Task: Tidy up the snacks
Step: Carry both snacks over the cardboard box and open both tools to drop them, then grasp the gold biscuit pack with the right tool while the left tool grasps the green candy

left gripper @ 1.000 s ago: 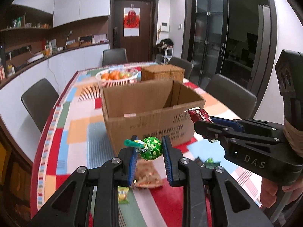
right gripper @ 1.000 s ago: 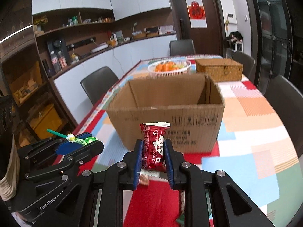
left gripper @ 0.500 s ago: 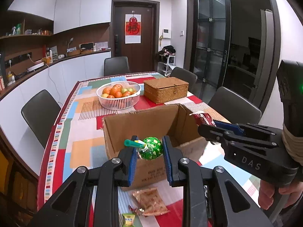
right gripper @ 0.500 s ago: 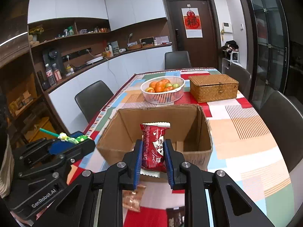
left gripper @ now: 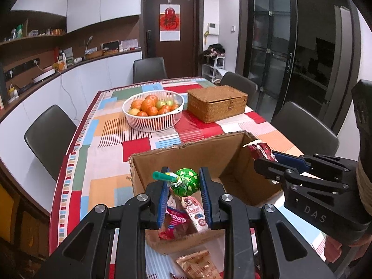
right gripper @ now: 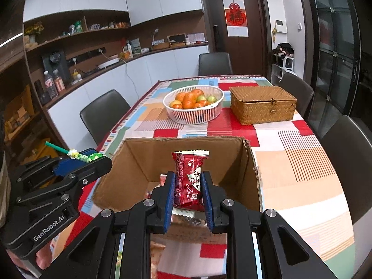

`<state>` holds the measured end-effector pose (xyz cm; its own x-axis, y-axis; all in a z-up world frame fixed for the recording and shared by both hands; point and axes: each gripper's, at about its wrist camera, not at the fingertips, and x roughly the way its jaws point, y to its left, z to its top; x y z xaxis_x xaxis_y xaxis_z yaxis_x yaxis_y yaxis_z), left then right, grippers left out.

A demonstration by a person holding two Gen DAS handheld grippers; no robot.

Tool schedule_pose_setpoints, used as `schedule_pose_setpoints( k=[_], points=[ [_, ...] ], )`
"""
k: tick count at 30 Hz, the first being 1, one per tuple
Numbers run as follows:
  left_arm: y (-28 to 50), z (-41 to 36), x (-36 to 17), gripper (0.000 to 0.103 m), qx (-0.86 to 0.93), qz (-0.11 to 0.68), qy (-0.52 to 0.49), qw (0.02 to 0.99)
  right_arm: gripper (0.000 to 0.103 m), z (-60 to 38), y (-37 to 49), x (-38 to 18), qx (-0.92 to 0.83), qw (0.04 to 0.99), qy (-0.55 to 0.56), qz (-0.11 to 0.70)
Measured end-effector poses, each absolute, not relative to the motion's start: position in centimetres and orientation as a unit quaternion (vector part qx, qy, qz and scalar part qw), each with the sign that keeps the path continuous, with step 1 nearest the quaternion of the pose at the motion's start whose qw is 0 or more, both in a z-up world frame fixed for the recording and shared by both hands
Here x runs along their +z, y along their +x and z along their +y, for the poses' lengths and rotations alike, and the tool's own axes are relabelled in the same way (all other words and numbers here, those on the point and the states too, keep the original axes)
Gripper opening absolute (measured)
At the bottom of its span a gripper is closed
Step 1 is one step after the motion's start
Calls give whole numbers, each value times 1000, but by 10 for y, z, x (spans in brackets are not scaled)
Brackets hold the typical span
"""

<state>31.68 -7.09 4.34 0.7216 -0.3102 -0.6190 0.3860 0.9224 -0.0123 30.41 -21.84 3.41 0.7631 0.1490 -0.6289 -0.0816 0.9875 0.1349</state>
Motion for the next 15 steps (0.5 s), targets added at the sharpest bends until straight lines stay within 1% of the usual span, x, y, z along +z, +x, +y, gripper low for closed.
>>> schedule_pose_setpoints(
  k=[3, 5, 7, 8, 9, 13, 15],
  points=[
    [321, -74, 40, 27, -177, 329, 61, 926, 24, -219, 314, 30, 60, 935, 49, 345],
    [320, -74, 39, 35, -176, 333, 60, 924, 25, -220, 319, 28, 60, 934, 51, 348],
    [316, -73, 39, 46, -174, 330, 61, 926, 35, -222, 319, 25, 56, 933, 56, 352],
    [311, -73, 40, 48, -174, 325, 64, 927, 40, -223, 318, 25, 55, 933, 60, 351],
    [308, -72, 41, 49, -172, 323, 65, 928, 42, -224, 315, 25, 52, 934, 62, 348],
    [289, -64, 44, 49, -169, 318, 63, 931, 42, -222, 301, 27, 53, 936, 58, 343],
    [278, -59, 46, 49, -167, 314, 65, 932, 46, -219, 291, 29, 54, 938, 56, 337]
  ],
)
